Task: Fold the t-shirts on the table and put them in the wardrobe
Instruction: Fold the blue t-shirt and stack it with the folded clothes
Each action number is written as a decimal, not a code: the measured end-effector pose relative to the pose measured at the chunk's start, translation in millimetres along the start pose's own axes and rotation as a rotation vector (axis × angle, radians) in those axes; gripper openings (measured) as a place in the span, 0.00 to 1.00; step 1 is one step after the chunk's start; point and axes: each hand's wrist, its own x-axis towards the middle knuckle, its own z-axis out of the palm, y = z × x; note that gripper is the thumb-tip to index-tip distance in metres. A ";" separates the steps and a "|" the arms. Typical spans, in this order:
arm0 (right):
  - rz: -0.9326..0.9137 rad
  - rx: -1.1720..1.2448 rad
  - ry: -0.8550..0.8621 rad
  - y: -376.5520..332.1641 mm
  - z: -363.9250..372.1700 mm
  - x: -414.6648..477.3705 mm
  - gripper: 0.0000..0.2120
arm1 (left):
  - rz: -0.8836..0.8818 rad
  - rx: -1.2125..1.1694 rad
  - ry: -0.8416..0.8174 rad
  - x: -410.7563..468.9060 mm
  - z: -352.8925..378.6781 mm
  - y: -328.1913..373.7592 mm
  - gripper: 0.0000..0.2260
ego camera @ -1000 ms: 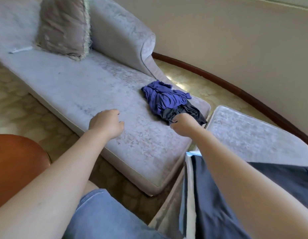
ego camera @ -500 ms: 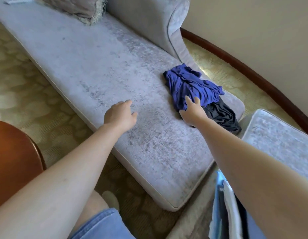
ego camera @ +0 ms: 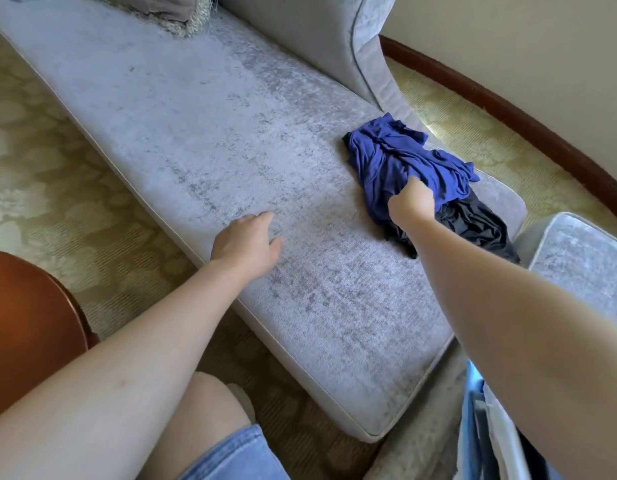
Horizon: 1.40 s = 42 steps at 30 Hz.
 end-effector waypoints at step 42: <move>-0.971 0.889 0.386 -251.1 -197.0 -316.5 0.09 | 0.076 -0.349 0.396 -232.5 -248.6 -40.3 0.49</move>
